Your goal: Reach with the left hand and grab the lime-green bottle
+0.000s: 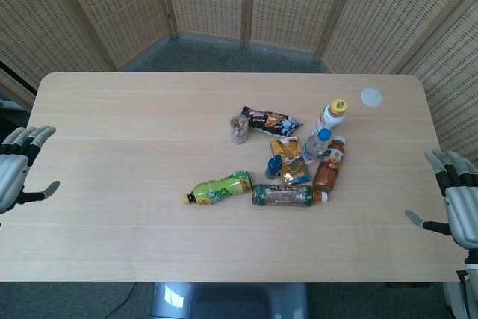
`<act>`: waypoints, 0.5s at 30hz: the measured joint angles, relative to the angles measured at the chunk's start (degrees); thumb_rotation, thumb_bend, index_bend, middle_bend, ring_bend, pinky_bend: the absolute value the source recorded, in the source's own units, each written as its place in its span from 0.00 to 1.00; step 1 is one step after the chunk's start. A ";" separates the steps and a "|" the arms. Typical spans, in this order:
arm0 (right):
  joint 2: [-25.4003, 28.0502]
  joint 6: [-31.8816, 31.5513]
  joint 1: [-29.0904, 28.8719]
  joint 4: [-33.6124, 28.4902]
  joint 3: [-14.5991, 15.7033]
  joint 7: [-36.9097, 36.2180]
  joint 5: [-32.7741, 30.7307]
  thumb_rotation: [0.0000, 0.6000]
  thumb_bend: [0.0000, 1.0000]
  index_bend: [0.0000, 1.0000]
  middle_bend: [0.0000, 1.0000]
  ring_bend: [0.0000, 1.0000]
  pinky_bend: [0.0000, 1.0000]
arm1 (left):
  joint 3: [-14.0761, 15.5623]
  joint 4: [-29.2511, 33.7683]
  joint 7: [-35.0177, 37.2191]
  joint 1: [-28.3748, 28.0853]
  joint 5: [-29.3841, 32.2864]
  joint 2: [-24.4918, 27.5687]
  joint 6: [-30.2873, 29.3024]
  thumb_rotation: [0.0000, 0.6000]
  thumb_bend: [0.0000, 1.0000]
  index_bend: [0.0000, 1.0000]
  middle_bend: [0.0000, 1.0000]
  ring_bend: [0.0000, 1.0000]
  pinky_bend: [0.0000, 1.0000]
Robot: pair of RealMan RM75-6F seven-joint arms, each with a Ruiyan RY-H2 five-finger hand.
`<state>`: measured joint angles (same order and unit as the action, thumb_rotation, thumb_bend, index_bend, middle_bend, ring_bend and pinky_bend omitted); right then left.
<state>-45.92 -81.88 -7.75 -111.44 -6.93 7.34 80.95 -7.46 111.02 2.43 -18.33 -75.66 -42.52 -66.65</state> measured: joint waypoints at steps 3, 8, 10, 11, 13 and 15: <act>0.09 -0.20 0.12 -0.06 0.08 -0.33 0.38 0.84 0.01 0.00 0.00 0.00 0.00 | -0.03 1.67 -1.51 -1.70 0.50 -0.11 2.96 1.00 0.30 0.00 0.00 0.00 0.00; 0.43 -0.76 0.55 -0.31 0.33 -0.83 0.98 0.84 0.02 0.00 0.00 0.00 0.00 | -0.27 4.20 -7.00 -5.42 2.58 -2.27 7.11 1.00 0.29 0.00 0.00 0.00 0.00; 0.67 -1.21 0.87 -0.41 0.43 -1.15 1.21 0.84 0.02 0.00 0.00 0.00 0.00 | -0.39 4.70 -9.43 -6.76 3.92 -4.22 8.01 1.00 0.30 0.00 0.00 0.00 0.00; 0.78 -1.39 1.03 -0.45 0.48 -1.29 1.30 0.84 0.02 0.00 0.00 0.00 0.00 | -0.45 4.89 -10.72 -7.44 4.66 -5.43 8.39 1.00 0.30 0.00 0.00 0.00 0.00; 1.00 -1.86 1.38 -0.50 0.60 -1.61 1.50 0.84 0.02 0.00 0.00 0.00 0.00 | -0.54 5.24 -13.99 -9.06 6.65 -8.60 9.10 1.00 0.30 0.00 0.00 0.00 0.00; 1.15 -2.36 1.78 -0.48 0.72 -2.04 1.66 0.84 0.01 0.00 0.00 0.00 0.00 | -0.60 5.44 -17.59 -10.81 9.01 -12.22 9.58 1.00 0.30 0.00 0.00 0.00 0.00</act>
<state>-44.77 -84.24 -5.97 -111.92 -6.21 5.30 82.61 -8.06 116.46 -15.16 -29.14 -66.65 -54.74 -57.07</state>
